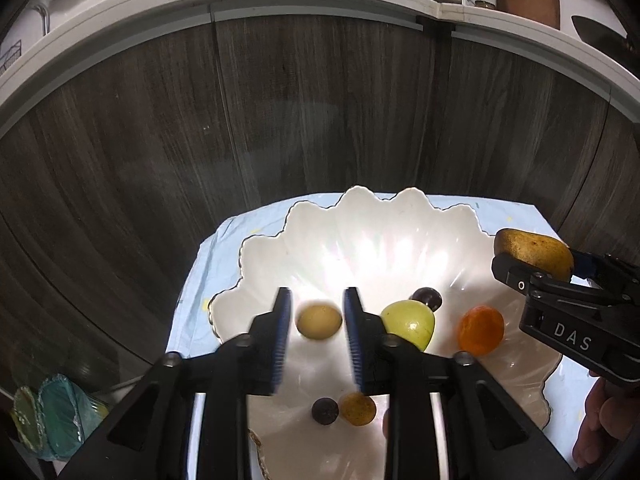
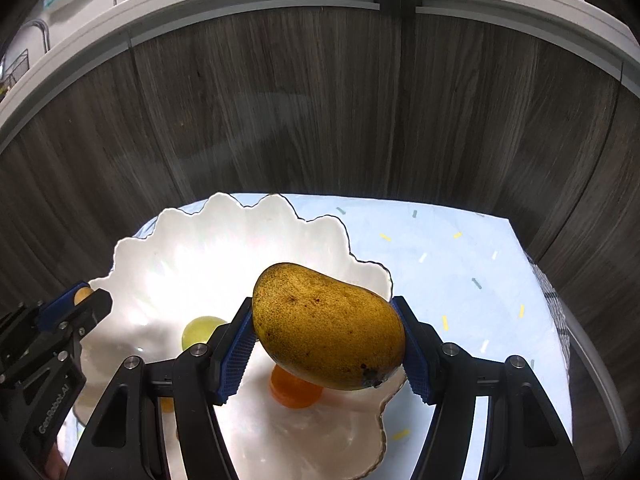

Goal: Organize fruits
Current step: 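Open both tools to drop the brown fruit and mango into the bowl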

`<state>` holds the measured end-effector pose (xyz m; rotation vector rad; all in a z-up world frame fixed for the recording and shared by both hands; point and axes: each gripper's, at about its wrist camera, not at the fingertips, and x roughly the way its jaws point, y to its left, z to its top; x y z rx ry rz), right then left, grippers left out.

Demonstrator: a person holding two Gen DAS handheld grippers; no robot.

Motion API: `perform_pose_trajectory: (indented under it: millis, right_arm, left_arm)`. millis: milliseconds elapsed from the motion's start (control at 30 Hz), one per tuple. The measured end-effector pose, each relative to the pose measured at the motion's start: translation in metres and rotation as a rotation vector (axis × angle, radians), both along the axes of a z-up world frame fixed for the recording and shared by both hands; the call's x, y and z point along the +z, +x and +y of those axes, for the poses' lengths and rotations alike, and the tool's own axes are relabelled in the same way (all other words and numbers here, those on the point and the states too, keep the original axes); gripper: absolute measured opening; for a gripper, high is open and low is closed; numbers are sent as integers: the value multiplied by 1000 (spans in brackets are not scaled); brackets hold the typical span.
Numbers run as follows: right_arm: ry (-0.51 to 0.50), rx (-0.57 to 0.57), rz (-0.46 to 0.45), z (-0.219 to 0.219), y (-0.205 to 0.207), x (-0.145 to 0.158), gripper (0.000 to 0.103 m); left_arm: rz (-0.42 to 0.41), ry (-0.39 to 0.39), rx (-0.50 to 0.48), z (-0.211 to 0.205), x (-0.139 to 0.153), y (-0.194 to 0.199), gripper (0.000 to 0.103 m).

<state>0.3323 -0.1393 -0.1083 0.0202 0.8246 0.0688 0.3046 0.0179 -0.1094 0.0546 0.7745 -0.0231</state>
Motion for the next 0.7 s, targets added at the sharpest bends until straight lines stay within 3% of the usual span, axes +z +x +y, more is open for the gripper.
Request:
perform_pose_trajectory:
  millis: [133,233,333,400,533,700]
  right_arm:
    - [2,3,17,1,0,-2,66]
    - [3,-7,28,-1,0,-3,67]
    - [9,-21,15,-4,-3,-1,76]
    - [-2,-26,-7,-4,-5,3,84]
    - [-13,-27,-35,-4,-10,13,84]
    - [-17,-34,-67,-5,-19,24,86]
  left_arm:
    - [1,-1,7,0,1,-2,54]
    - [-7,7,14,0,3,-4,62]
    - [-9,10,19,1,4,-7,71]
    - [-13,12,22,1,6,-9,73]
    - [-16,10,29,1,9,-12,82]
    - [-34,7,33,2,19,-21,85]
